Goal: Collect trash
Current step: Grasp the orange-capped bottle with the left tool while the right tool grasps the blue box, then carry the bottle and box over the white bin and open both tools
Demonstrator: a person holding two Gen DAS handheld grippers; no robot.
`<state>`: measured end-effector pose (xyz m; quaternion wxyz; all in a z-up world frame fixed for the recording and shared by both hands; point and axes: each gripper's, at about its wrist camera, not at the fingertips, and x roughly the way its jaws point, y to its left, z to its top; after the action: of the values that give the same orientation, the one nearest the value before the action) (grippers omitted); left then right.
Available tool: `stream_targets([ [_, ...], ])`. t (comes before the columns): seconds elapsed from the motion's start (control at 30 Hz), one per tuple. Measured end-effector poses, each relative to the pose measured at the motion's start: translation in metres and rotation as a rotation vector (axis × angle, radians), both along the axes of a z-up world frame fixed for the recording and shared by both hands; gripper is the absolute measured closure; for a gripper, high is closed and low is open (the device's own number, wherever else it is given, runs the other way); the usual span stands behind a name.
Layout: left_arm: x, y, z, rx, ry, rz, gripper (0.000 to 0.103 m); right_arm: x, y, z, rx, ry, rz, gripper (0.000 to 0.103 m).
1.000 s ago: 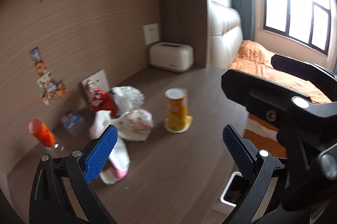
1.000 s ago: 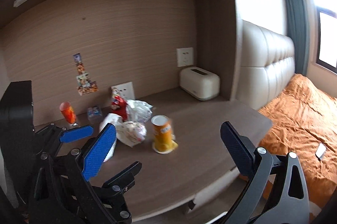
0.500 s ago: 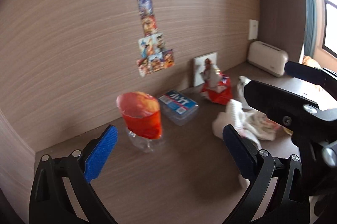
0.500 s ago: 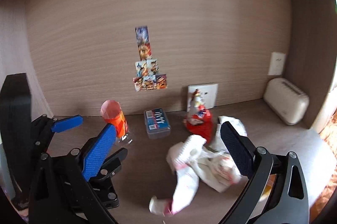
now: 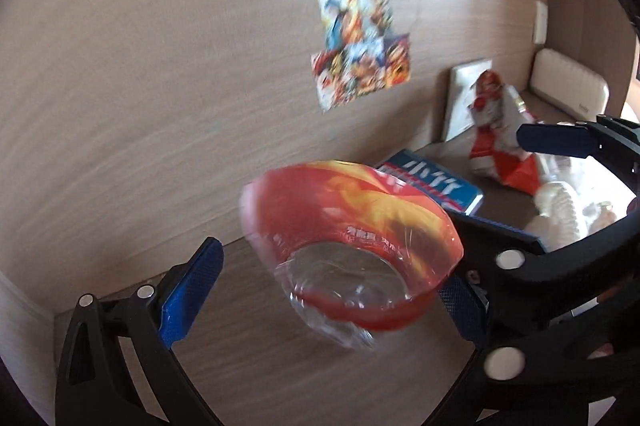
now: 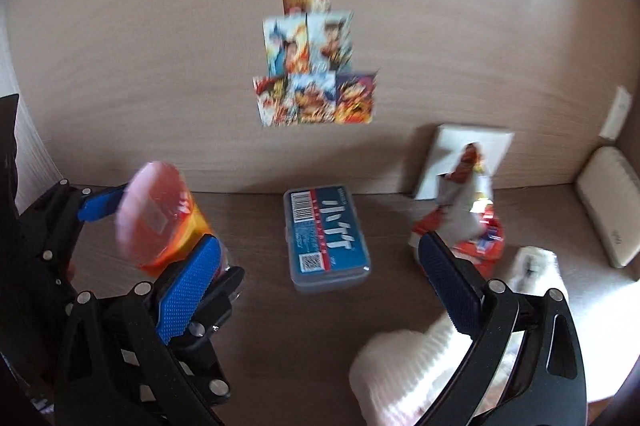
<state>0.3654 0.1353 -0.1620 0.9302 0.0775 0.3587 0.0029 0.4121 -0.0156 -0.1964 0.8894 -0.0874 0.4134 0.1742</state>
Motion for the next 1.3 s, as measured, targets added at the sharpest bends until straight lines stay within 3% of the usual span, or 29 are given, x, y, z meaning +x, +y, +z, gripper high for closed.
stream_targets([
  [0.2,0.022,0.005,-0.016,-0.032,0.064,-0.023,0.005,0.032,0.008,-0.026,-0.041,0.125,-0.039,0.004],
  [0.27,0.028,0.006,-0.018,-0.054,0.086,-0.034,0.015,0.038,0.009,-0.032,-0.041,0.161,-0.055,0.005],
  [0.33,0.032,0.001,-0.021,-0.05,0.108,-0.051,0.028,0.043,0.011,-0.036,-0.025,0.202,-0.047,0.016],
  [0.4,0.036,-0.005,-0.025,-0.033,0.129,-0.069,0.035,0.043,0.016,-0.038,-0.027,0.219,-0.034,0.042],
  [0.5,0.037,-0.006,-0.024,-0.04,0.123,-0.068,0.036,0.039,0.016,-0.034,-0.014,0.211,-0.049,0.043],
  [0.7,0.012,-0.008,0.002,-0.012,0.011,-0.062,0.036,0.02,0.004,-0.001,0.054,0.153,-0.067,0.043],
  [0.97,-0.038,-0.025,0.046,-0.002,-0.088,-0.115,0.036,-0.05,-0.047,0.062,0.158,0.015,-0.133,0.043],
  [1.1,-0.074,-0.041,0.064,-0.004,-0.114,-0.186,0.036,-0.096,-0.078,0.087,0.173,-0.046,-0.179,0.043],
  [1.3,-0.135,-0.103,0.083,-0.064,-0.138,-0.352,0.036,-0.16,-0.134,0.11,0.149,-0.117,-0.273,0.043],
])
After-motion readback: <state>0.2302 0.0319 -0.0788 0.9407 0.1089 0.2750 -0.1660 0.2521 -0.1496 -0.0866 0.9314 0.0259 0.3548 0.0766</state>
